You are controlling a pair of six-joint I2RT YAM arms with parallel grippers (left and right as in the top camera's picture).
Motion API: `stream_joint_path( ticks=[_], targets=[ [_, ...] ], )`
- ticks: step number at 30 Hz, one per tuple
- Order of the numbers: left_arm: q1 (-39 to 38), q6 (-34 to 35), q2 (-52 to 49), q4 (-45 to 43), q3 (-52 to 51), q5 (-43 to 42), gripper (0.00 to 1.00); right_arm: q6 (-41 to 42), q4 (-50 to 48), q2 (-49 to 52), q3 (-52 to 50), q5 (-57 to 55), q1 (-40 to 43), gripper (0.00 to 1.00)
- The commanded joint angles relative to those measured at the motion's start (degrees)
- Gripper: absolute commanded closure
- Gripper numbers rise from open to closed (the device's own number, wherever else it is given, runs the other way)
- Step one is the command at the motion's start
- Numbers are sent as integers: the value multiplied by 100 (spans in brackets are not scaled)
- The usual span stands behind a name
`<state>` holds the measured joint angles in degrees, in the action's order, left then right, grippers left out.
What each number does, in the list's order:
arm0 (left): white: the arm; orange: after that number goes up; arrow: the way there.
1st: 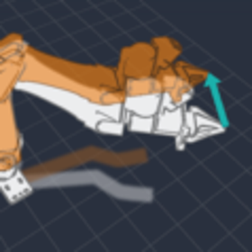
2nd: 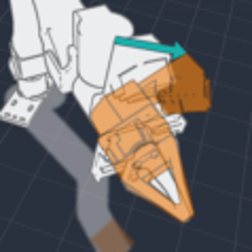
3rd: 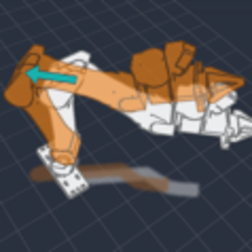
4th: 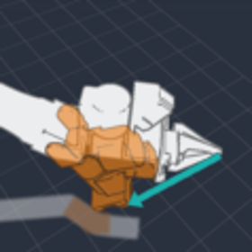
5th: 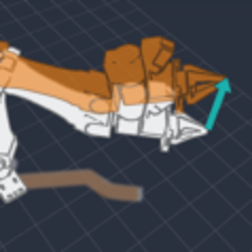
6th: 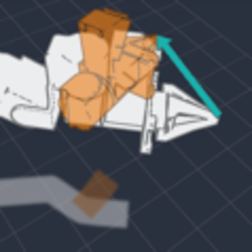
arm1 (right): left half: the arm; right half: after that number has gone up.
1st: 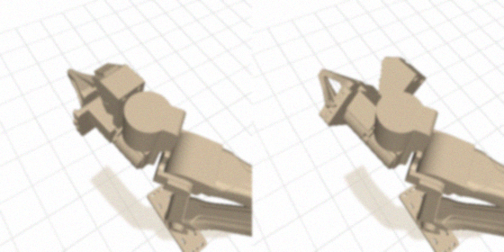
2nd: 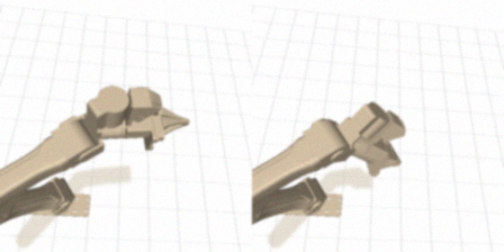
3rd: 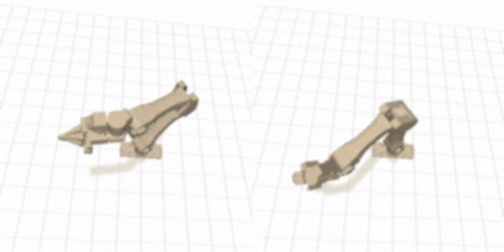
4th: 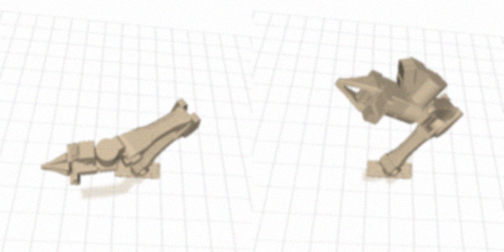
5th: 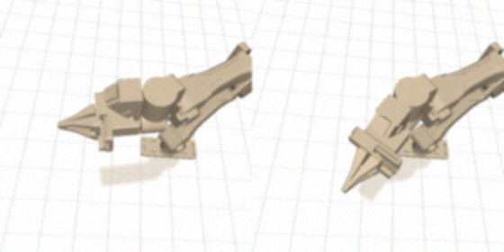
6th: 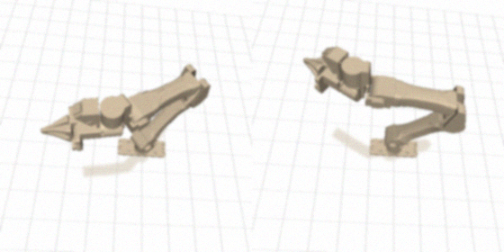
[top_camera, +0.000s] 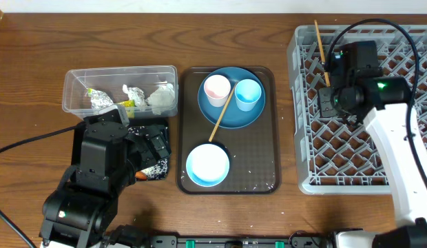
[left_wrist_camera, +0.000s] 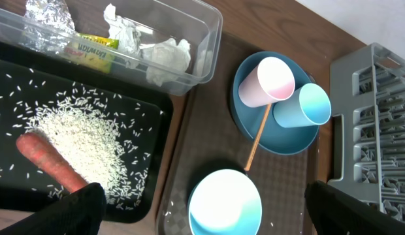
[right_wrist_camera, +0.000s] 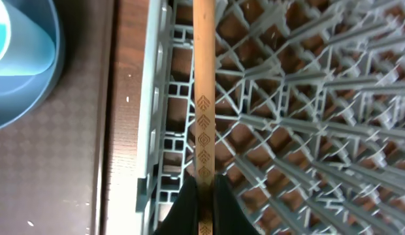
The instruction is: Sort waste into correct bins and load items into the dishwasher rack
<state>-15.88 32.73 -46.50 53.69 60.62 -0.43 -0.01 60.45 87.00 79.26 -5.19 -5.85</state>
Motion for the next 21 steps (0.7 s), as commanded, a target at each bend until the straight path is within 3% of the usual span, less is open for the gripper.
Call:
stream_joint_path(
  ticks=[1,21],
  targets=[
    [22,-61,15,4,101,94,0,446,26,192,20,46,20,99],
    [22,-61,15,2,101,94,0,444,90,968,11,208,20,99]
  ],
)
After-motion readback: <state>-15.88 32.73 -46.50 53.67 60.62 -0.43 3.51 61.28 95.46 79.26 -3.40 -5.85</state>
